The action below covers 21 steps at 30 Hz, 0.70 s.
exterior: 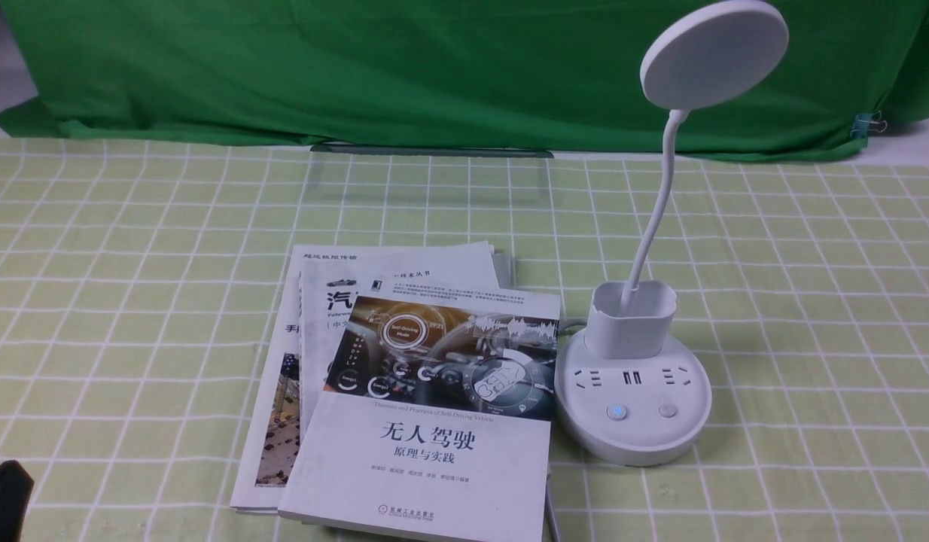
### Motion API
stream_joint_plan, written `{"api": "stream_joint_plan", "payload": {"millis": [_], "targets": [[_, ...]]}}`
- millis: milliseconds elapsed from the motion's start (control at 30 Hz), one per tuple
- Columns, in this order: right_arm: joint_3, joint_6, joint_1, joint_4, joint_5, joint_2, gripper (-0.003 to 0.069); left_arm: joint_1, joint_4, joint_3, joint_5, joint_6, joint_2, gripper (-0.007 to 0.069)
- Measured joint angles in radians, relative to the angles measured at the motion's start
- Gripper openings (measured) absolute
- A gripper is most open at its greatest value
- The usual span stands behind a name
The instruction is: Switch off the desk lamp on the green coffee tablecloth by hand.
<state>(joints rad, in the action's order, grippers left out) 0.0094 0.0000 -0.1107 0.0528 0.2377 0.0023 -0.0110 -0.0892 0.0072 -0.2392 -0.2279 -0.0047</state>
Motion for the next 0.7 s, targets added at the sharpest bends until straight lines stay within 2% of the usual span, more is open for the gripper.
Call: {"api": "stream_joint_plan", "payload": {"millis": [700], "targets": [[0.0,0.0,0.0,-0.001,0.0,0.0,0.0185,0.0,0.0,0.0,0.0,0.001,0.0,0.041]]}}
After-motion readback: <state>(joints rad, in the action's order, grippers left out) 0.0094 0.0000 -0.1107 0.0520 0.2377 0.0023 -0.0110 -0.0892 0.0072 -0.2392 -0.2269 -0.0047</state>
